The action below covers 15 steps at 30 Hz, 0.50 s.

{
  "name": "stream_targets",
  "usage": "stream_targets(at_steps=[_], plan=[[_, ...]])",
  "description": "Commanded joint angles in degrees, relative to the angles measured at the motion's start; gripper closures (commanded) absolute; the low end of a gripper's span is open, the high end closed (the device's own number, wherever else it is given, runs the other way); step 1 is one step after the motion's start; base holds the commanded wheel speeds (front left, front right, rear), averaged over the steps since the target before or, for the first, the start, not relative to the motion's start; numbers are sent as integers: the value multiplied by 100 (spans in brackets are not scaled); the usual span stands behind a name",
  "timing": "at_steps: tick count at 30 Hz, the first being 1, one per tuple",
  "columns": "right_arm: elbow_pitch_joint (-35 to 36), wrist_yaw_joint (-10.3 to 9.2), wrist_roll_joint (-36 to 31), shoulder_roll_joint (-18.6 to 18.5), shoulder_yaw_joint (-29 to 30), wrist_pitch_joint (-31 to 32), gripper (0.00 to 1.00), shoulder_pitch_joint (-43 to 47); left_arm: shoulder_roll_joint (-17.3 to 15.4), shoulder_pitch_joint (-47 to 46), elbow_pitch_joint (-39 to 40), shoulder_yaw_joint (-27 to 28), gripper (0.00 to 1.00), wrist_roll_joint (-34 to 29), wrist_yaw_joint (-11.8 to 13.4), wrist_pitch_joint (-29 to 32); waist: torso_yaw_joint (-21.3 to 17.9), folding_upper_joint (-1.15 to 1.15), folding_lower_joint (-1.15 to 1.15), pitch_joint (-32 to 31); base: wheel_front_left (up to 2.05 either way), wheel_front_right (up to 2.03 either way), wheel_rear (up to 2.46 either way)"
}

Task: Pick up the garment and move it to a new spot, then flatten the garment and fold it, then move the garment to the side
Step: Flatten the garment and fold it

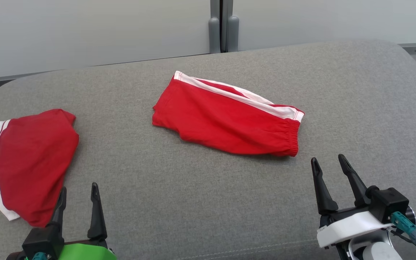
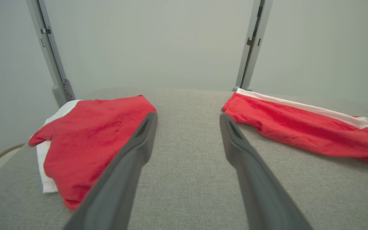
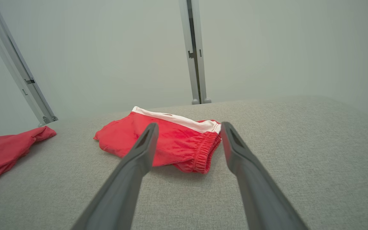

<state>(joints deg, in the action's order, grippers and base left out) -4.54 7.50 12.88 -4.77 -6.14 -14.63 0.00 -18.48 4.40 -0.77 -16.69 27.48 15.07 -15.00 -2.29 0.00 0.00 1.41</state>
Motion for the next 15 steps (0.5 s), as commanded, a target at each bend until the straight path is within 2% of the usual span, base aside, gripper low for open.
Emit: stream_targets(at_steps=[1,9,12,15], plan=[[15,-2,-13,-10,7,11,0,68,-21,-3,-18,15,0,3,0,6,4,0,0,2,0,0,0],[22,-1,7,15,-11,10,0,-34,-53,-408,-136,-78,0,78,-197,130,53,0,0,113,0,0,0],[37,-2,15,21,-21,17,0,-99,-60,-739,-271,-166,0,113,-373,275,54,0,0,216,0,0,0],[78,-1,25,11,-57,20,0,-187,-53,-1246,-501,-314,0,189,-654,522,9,0,0,368,0,0,0]])
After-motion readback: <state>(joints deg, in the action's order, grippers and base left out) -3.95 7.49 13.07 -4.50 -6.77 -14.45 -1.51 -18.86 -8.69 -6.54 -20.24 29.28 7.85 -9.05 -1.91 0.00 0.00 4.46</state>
